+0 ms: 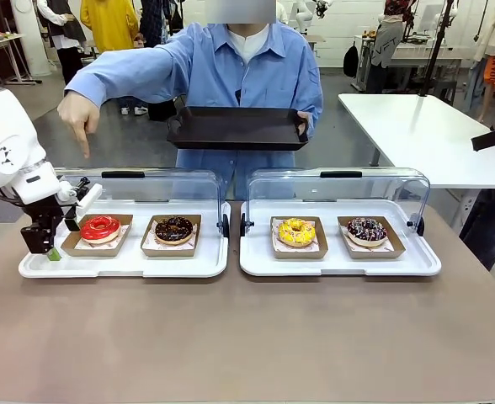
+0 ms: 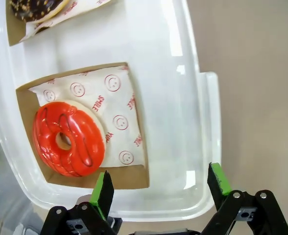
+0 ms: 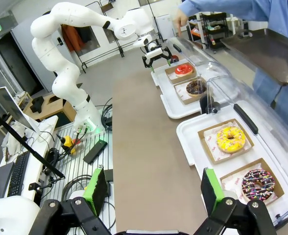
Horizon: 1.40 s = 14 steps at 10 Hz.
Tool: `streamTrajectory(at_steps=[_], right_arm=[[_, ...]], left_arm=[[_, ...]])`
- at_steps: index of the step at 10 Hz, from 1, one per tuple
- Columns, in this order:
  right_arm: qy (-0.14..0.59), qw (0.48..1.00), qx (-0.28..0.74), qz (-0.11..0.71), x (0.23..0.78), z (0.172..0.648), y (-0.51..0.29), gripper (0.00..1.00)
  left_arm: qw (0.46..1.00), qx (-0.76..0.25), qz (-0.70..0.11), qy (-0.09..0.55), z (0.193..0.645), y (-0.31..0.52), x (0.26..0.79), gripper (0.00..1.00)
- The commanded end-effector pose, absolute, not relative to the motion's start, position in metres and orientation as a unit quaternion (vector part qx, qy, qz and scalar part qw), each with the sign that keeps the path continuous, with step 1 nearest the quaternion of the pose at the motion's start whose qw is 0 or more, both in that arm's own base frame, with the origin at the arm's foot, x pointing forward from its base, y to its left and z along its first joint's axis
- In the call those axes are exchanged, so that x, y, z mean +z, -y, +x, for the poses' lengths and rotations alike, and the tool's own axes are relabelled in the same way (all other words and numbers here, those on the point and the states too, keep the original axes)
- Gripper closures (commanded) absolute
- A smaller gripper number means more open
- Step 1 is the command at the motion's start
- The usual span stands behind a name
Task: Provide the desired donut to the person.
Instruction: Pick up and lift the Paper togo box containing the Donut pointed at by the person.
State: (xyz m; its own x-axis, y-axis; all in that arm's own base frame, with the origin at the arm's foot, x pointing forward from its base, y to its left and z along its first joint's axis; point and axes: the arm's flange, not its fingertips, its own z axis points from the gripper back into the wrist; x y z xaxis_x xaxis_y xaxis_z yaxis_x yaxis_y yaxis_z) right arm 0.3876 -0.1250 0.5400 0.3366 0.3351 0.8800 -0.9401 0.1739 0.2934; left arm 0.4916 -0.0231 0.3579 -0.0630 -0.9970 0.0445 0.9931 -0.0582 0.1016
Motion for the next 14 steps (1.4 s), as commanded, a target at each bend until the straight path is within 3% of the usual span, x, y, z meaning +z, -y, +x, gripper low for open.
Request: streamTrajectory(at_steps=[1, 12, 13, 14], right_arm=[[0.342, 0.684, 0.465, 0.447, 0.54, 0.388, 0.125, 0.0], [0.342, 0.684, 0.465, 0.447, 0.54, 0.388, 0.125, 0.0], [0.342, 0.684, 0.465, 0.447, 0.54, 0.388, 0.125, 0.0], [0.342, 0.684, 0.465, 0.447, 0.54, 0.388, 0.125, 0.0]], left_arm=[[0.696, -0.716, 0.035, 0.041, 0.504, 0.026, 0.352, 0.0], [0.699, -0.714, 0.026, 0.024, 0.515, 0.017, 0.326, 0.0], [0.697, -0.716, 0.026, 0.028, 0.512, 0.017, 0.323, 0.13], [0.695, -0.718, 0.025, 0.028, 0.51, 0.017, 0.322, 0.54]])
